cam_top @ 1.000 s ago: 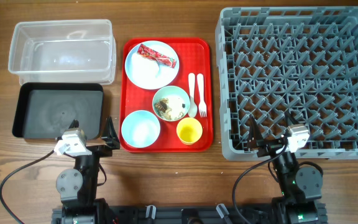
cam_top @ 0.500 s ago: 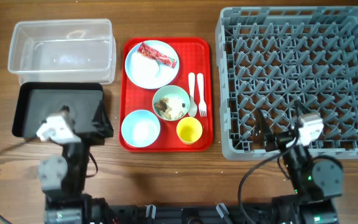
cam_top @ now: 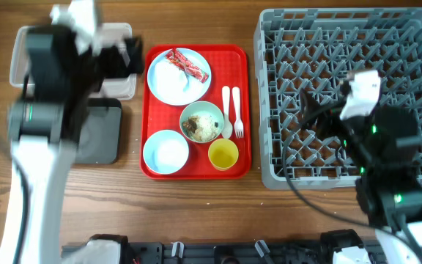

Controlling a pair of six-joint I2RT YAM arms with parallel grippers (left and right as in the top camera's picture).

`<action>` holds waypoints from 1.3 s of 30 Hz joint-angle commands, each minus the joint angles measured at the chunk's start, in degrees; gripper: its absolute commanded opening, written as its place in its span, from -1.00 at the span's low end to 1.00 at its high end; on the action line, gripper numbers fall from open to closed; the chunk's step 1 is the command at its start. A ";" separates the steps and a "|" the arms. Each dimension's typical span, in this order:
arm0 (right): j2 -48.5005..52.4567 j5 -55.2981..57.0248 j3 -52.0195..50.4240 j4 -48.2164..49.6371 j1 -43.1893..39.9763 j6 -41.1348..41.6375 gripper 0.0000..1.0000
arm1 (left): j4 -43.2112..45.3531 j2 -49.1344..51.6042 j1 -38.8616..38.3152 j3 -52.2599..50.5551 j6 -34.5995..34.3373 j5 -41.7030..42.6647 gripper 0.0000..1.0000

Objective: Sort waste into correct bins and load items into the dishwasher rack
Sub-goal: 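Reach left gripper to the plate and grasp the red wrapper and tissue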

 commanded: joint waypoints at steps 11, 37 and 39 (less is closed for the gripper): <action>9.11 -8.11 4.44 -5.88 -0.22 -0.57 0.99 | -23.15 44.61 -12.00 44.74 0.85 1.92 1.00; 10.71 -7.82 4.33 -11.98 -0.22 -1.16 1.00 | -20.46 67.67 -11.63 44.61 -32.63 -13.33 0.99; 10.91 -7.80 4.33 -12.15 -0.24 -1.16 1.00 | -20.48 68.37 -11.47 44.30 -32.65 -13.31 0.99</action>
